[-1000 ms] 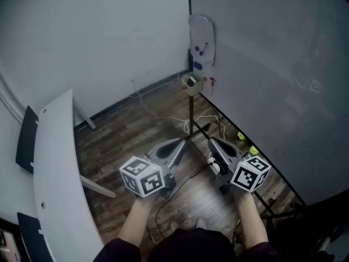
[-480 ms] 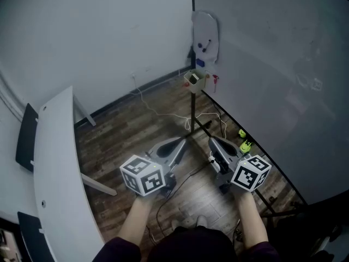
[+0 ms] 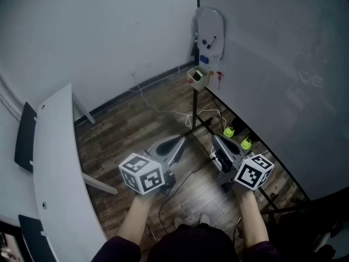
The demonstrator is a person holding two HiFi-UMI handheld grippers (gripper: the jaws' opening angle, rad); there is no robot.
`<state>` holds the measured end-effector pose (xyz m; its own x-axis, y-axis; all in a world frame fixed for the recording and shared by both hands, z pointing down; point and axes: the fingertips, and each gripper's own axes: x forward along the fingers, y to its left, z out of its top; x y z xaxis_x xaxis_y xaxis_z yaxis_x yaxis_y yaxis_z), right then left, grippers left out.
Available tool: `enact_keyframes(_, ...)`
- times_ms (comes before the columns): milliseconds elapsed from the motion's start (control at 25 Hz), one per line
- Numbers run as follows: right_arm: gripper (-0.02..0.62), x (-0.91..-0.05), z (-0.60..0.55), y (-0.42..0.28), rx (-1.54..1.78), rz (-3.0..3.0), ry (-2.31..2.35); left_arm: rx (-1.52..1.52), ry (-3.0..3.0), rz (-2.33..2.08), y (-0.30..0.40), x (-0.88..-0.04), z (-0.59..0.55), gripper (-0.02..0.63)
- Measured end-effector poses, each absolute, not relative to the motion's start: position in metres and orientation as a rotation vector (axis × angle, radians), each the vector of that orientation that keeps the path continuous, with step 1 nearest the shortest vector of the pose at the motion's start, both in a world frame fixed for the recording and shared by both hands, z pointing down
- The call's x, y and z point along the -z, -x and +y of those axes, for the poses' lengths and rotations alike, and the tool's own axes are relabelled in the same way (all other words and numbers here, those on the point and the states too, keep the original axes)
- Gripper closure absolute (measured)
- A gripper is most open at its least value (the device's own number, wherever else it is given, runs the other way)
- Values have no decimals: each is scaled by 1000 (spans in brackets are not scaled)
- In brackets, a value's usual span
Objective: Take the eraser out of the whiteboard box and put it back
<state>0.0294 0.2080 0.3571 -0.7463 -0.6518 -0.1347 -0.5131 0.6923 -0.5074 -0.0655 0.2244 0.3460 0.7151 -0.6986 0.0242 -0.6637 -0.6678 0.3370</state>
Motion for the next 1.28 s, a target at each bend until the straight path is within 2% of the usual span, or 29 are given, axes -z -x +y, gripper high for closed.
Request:
enact_keyframes(480, 591, -379, 211, -2, 699, 2574, 1012, 148, -2570, -999, 100, -366, 217, 600)
enact_keyframes(1280, 592, -388, 106, -27, 724, 2554, 1011, 127, -2561, -987, 75, -376, 115, 600)
